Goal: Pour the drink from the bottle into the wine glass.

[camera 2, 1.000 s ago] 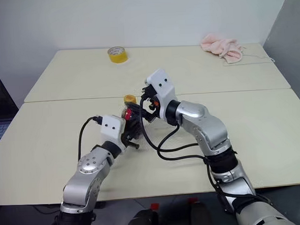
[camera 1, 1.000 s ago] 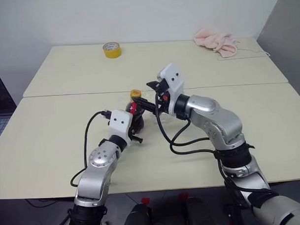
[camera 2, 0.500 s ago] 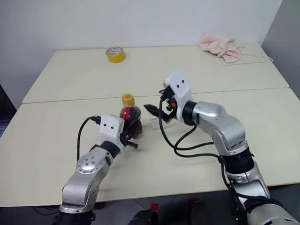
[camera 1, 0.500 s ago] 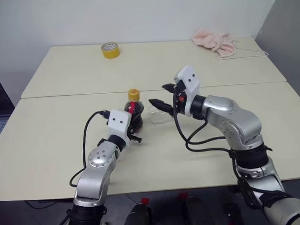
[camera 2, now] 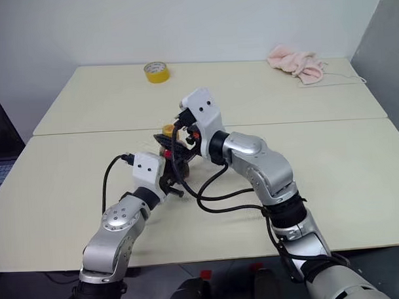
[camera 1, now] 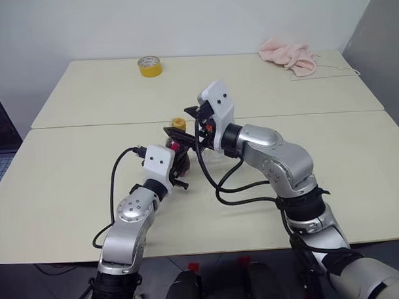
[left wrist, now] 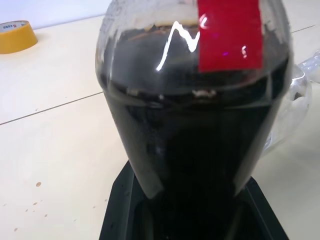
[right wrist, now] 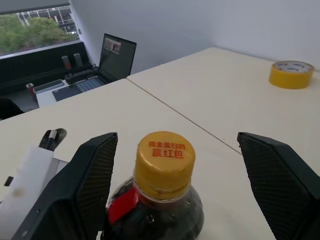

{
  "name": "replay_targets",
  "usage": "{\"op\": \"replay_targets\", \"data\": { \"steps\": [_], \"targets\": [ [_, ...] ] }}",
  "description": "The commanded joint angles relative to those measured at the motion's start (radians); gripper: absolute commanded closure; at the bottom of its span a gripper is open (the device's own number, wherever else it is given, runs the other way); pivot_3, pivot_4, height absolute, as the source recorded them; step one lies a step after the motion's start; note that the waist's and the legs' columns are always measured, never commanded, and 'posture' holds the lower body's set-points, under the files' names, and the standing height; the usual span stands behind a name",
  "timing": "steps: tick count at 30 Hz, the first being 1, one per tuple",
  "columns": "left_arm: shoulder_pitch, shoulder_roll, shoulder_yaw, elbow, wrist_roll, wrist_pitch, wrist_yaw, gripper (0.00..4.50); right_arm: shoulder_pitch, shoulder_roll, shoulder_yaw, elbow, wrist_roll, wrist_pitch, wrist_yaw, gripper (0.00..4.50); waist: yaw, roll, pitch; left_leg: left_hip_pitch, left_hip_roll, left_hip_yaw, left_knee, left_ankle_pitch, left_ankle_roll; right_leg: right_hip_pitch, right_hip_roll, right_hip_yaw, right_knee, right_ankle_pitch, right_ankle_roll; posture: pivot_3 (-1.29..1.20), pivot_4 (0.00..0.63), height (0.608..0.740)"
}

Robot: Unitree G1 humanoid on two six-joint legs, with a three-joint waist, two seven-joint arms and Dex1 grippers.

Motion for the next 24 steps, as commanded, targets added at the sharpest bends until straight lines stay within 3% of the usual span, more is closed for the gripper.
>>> {"op": "replay_targets", "data": {
  "steps": [1, 24],
  "targets": [
    [-0.018, -0.002, 0.007, -0.036, 0.001, -0.039, -0.005, 3.76, -0.025, -0.004, -0.013, -0.005, -0.019, -0.033, -0.008, 0.41, 0.000, 0.000, 0.000, 0.000, 0.000, 0.000, 0.000, 0.000, 0.000, 0.000, 0.000, 0.000, 0.000, 0.000, 0.000, 0.00, 0.150, 0.740],
    [-0.019, -0.001, 0.010, -0.035, 0.002, -0.038, -0.012, 3.76, 0.036, -0.106, -0.072, -0.120, 0.058, 0.058, 0.031, 0.41, 0.000, 0.000, 0.000, 0.000, 0.000, 0.000, 0.000, 0.000, 0.000, 0.000, 0.000, 0.000, 0.000, 0.000, 0.000, 0.00, 0.150, 0.740]
  ]
}}
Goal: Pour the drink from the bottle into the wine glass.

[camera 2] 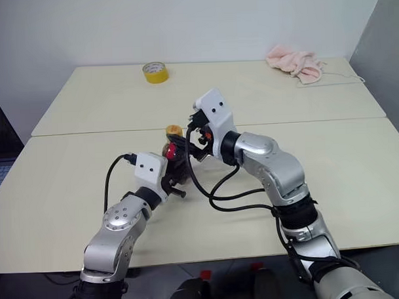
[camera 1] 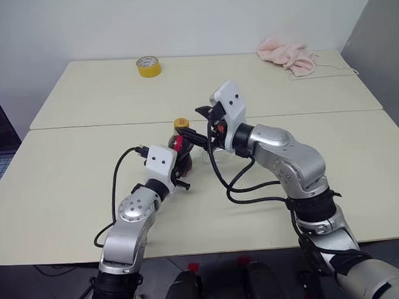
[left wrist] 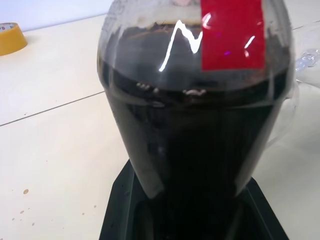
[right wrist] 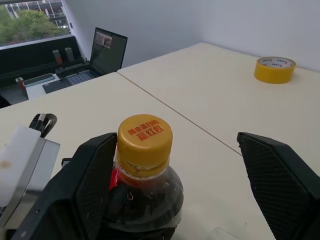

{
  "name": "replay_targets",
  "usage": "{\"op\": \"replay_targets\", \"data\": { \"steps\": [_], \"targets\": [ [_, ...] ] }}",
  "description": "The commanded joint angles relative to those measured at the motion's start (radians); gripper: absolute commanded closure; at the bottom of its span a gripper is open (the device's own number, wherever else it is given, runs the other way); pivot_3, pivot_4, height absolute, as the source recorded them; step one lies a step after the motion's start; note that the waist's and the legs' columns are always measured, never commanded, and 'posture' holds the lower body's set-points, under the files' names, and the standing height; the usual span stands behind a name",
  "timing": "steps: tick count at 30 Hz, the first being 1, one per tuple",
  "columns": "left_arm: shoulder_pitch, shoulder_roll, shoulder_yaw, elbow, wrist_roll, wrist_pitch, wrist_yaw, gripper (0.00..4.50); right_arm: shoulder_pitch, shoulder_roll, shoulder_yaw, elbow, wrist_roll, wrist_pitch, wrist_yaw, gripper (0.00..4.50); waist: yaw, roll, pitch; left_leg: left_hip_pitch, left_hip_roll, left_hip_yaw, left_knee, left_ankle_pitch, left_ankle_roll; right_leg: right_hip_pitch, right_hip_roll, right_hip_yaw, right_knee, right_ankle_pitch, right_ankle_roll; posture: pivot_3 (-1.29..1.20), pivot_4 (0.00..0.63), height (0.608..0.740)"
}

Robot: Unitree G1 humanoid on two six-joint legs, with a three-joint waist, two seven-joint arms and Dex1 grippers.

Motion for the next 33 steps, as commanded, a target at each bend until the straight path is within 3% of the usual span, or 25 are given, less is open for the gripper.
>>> {"op": "replay_targets", "data": {
  "steps": [1, 14, 19, 33],
  "targets": [
    [-0.014, 0.001, 0.019, -0.036, 0.002, -0.038, 0.003, 3.76, 0.002, -0.016, -0.046, -0.053, 0.026, 0.017, 0.003, 0.41, 0.000, 0.000, 0.000, 0.000, 0.000, 0.000, 0.000, 0.000, 0.000, 0.000, 0.000, 0.000, 0.000, 0.000, 0.000, 0.00, 0.150, 0.740],
    [-0.020, 0.002, 0.019, -0.033, 0.003, -0.037, 0.000, 3.76, 0.014, -0.094, -0.076, -0.132, 0.131, 0.120, 0.060, 0.41, 0.002, 0.000, 0.000, 0.000, 0.000, 0.000, 0.000, 0.000, 0.000, 0.000, 0.000, 0.000, 0.000, 0.000, 0.000, 0.00, 0.150, 0.740],
    [-0.022, 0.003, 0.019, -0.031, 0.003, -0.038, -0.003, 3.76, -0.009, -0.018, -0.094, -0.128, 0.175, 0.159, 0.009, 0.41, 0.000, 0.000, 0.000, 0.000, 0.000, 0.000, 0.000, 0.000, 0.000, 0.000, 0.000, 0.000, 0.000, 0.000, 0.000, 0.00, 0.150, 0.740],
    [-0.027, 0.004, 0.018, -0.028, 0.005, -0.038, -0.004, 3.76, -0.061, 0.111, -0.037, 0.029, 0.080, 0.064, -0.068, 0.41, 0.000, 0.000, 0.000, 0.000, 0.000, 0.000, 0.000, 0.000, 0.000, 0.000, 0.000, 0.000, 0.000, 0.000, 0.000, 0.00, 0.150, 0.740]
  ]
}}
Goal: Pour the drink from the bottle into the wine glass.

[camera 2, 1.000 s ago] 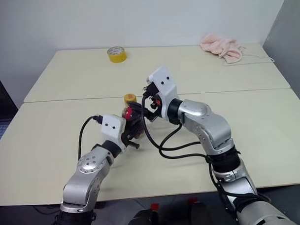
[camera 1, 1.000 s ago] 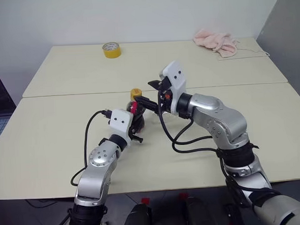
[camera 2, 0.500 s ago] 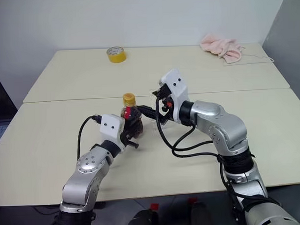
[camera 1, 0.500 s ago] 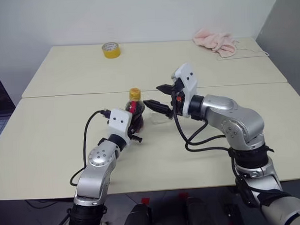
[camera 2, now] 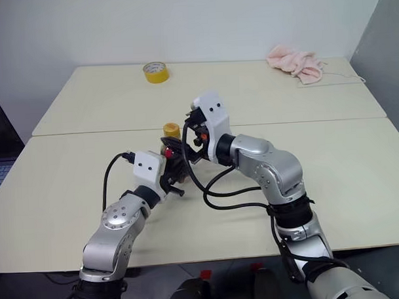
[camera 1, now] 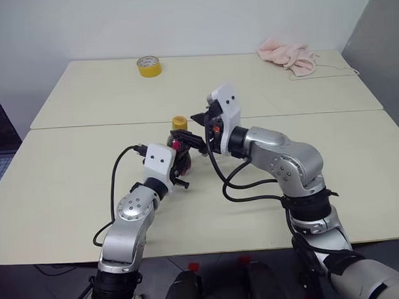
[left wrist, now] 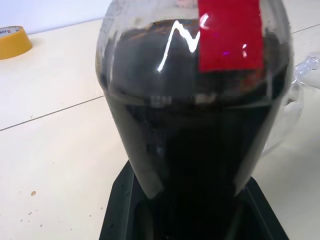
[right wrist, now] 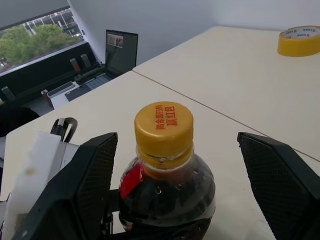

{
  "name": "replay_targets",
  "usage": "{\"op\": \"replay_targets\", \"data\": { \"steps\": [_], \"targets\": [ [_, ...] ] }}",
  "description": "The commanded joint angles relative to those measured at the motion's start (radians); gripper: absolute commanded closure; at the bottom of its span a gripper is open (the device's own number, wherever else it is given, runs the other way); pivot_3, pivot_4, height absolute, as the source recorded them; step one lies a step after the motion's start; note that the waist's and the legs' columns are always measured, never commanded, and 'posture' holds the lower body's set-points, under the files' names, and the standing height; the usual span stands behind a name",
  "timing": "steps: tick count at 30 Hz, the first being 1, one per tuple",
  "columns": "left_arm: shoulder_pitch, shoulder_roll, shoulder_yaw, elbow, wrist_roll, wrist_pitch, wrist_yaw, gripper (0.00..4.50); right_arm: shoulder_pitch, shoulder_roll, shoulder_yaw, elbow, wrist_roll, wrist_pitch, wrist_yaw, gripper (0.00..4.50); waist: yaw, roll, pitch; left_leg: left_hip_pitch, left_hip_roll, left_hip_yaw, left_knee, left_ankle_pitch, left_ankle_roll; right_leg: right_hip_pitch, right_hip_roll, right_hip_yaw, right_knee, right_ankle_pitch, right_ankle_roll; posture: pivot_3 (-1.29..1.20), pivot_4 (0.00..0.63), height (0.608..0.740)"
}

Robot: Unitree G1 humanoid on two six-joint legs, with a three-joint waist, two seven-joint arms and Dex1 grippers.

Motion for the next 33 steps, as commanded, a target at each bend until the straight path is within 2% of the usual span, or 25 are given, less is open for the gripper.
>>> {"op": "replay_targets", "data": {
  "steps": [1, 10, 13, 18, 20, 25, 33],
  "targets": [
    [-0.020, 0.001, 0.009, -0.028, 0.004, -0.038, 0.000, 3.76, -0.031, 0.022, 0.002, -0.003, -0.014, -0.045, -0.009, 0.41, 0.000, 0.000, 0.000, 0.000, 0.000, 0.000, 0.000, 0.000, 0.000, 0.000, 0.000, 0.000, 0.000, 0.000, 0.000, 0.00, 0.150, 0.740],
    [-0.015, -0.002, 0.005, -0.032, 0.006, -0.037, 0.003, 3.76, -0.030, 0.034, 0.000, 0.001, -0.023, -0.063, -0.002, 0.41, 0.000, 0.000, 0.000, 0.000, 0.000, 0.000, 0.000, 0.000, 0.000, 0.000, 0.000, 0.000, 0.000, 0.000, 0.000, 0.00, 0.150, 0.740],
    [-0.013, -0.002, 0.005, -0.032, 0.006, -0.038, 0.003, 3.76, -0.029, 0.032, 0.004, 0.003, -0.029, -0.067, 0.001, 0.98, 0.000, 0.000, 0.000, 0.000, 0.000, 0.000, 0.000, 0.000, 0.000, 0.000, 0.000, 0.000, 0.000, 0.000, 0.000, 0.00, 0.150, 0.740],
    [-0.010, -0.002, 0.005, -0.031, 0.007, -0.041, 0.003, 3.76, -0.025, 0.028, 0.011, 0.002, -0.034, -0.073, 0.008, 2.75, 0.000, 0.000, 0.000, 0.000, 0.000, 0.000, 0.000, 0.000, 0.000, 0.000, 0.000, 0.000, 0.000, 0.000, 0.000, 0.00, 0.150, 0.740],
    [-0.009, -0.003, 0.005, -0.032, 0.007, -0.041, 0.003, 3.76, -0.021, 0.023, 0.018, 0.000, -0.036, -0.080, 0.017, 3.25, 0.000, 0.000, 0.000, 0.000, 0.000, 0.000, 0.000, 0.000, 0.000, 0.000, 0.000, 0.000, 0.000, 0.000, 0.000, 0.00, 0.150, 0.740],
    [-0.008, -0.003, 0.006, -0.033, 0.006, -0.040, 0.003, 3.76, -0.006, 0.012, 0.035, 0.007, -0.035, -0.136, 0.061, 3.25, 0.000, 0.000, 0.000, 0.000, 0.000, 0.000, 0.000, 0.000, 0.000, 0.000, 0.000, 0.000, 0.000, 0.000, 0.000, 0.00, 0.150, 0.740],
    [-0.004, -0.004, 0.006, -0.036, 0.004, -0.041, 0.005, 3.76, 0.044, 0.033, 0.063, 0.105, -0.065, -0.415, 0.201, 3.25, 0.000, 0.000, 0.000, 0.000, 0.000, 0.000, 0.000, 0.000, 0.000, 0.000, 0.000, 0.000, 0.000, 0.000, 0.000, 0.00, 0.150, 0.740]
  ]
}}
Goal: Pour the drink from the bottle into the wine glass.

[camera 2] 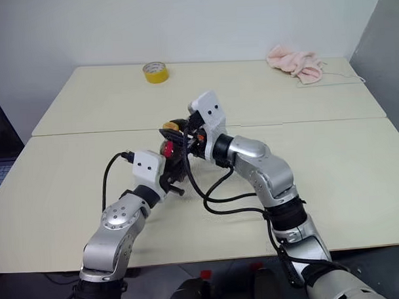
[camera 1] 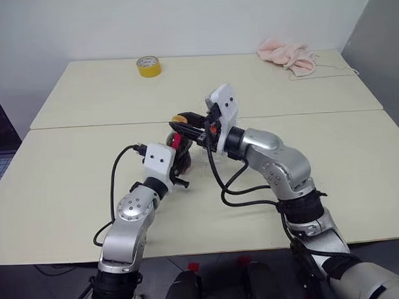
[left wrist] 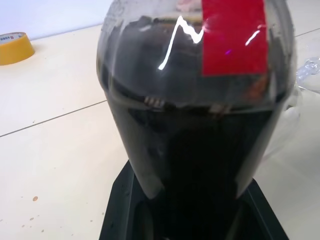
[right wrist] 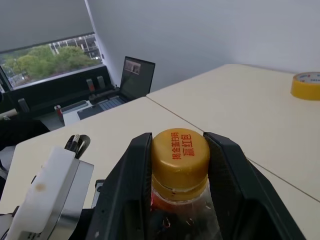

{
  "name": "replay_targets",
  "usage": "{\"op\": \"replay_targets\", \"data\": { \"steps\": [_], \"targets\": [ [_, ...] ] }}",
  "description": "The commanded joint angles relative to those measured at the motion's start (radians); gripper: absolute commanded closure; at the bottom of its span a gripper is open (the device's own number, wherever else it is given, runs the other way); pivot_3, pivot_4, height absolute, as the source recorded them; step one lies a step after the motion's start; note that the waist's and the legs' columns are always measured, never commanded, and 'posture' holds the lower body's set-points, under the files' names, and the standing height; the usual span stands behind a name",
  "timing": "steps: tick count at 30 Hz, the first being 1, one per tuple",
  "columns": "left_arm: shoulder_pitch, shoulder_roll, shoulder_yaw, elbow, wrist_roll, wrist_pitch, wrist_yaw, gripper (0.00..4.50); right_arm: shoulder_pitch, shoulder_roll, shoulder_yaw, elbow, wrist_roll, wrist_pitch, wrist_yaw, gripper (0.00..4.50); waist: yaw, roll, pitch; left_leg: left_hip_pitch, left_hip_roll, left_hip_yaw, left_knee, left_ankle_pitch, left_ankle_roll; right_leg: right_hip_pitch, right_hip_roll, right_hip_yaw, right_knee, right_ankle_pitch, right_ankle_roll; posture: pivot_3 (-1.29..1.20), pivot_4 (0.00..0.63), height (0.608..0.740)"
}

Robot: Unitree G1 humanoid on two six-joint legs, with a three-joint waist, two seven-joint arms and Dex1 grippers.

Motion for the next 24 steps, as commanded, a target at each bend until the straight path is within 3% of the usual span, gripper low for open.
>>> {"op": "replay_targets", "data": {
  "steps": [1, 7, 24],
  "targets": [
    [-0.006, -0.001, 0.007, -0.036, 0.001, -0.022, 0.001, 3.76, -0.007, 0.031, 0.010, 0.010, 0.004, -0.106, 0.051, 3.25, 0.000, 0.000, 0.000, 0.000, 0.000, 0.000, 0.000, 0.000, 0.000, 0.000, 0.000, 0.000, 0.000, 0.000, 0.000, 0.00, 0.150, 0.740],
    [-0.005, 0.000, 0.011, -0.036, -0.001, -0.023, -0.003, 3.76, -0.008, 0.086, -0.029, 0.065, 0.044, -0.147, 0.066, 3.25, 0.000, 0.000, 0.000, 0.000, 0.000, 0.000, 0.000, 0.000, 0.000, 0.000, 0.000, 0.000, 0.000, 0.000, 0.000, 0.00, 0.150, 0.740],
    [-0.007, -0.003, 0.006, -0.030, 0.000, -0.031, -0.008, 3.76, -0.001, 0.160, -0.121, 0.051, 0.166, -0.040, 0.036, 3.27, 0.000, 0.000, 0.000, 0.000, 0.000, 0.000, 0.000, 0.000, 0.000, 0.000, 0.000, 0.000, 0.000, 0.000, 0.000, 0.00, 0.150, 0.740]
  ]
}}
